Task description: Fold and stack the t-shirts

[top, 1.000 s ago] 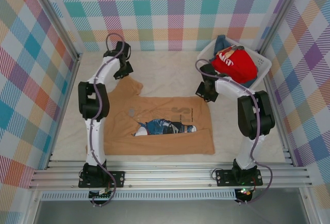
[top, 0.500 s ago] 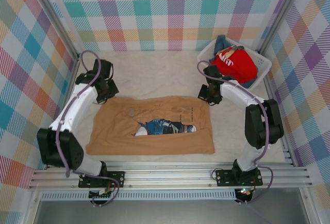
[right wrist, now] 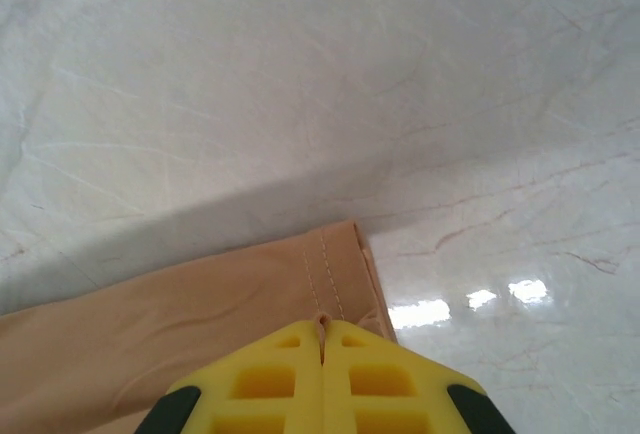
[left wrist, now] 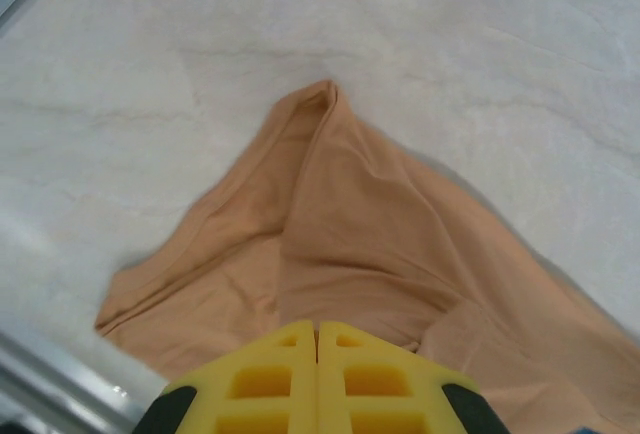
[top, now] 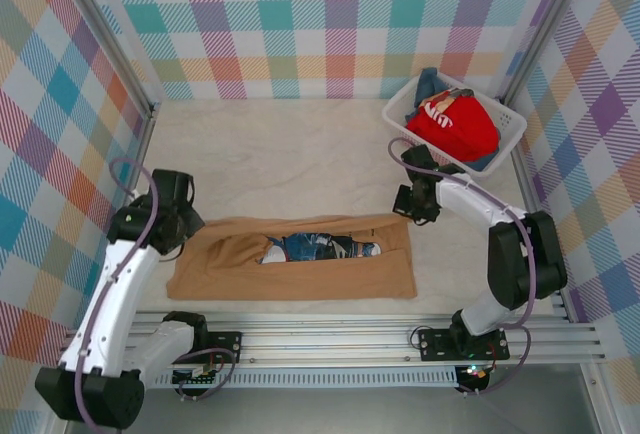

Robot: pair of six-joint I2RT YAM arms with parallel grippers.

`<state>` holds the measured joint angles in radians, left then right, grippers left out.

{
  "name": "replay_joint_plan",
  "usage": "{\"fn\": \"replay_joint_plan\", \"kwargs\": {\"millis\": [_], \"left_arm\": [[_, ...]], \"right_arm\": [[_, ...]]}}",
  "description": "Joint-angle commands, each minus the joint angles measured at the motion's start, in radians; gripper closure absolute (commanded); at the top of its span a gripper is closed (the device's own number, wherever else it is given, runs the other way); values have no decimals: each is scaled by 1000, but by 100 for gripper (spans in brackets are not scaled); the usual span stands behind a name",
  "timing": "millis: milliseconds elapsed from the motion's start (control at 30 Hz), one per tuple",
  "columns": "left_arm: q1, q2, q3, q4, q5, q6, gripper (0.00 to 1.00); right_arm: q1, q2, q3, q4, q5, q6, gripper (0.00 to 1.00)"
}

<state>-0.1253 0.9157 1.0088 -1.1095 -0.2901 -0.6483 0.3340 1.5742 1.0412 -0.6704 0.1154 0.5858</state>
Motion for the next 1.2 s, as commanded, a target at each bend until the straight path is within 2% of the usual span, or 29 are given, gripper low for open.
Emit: {"fn": "replay_joint_plan", "kwargs": {"millis": [0, 133, 400, 667, 1167], "left_arm": [[11, -55, -72, -81, -35, -67, 100], [9, -69, -155, -39, 13, -71, 100], [9, 19, -161, 11, -4, -70, 100], [7, 54, -136, -1, -84, -61, 100], [-4, 75, -146, -4, -102, -48, 100]], "right_arm": [[-4, -32, -26, -33, -1, 7, 100], [5, -39, -57, -45, -54, 33, 100], [22, -30, -134, -52, -90, 77, 100], [28, -37, -127, -98, -51, 84, 100], [46, -118, -136, -151, 9, 104, 100]]}}
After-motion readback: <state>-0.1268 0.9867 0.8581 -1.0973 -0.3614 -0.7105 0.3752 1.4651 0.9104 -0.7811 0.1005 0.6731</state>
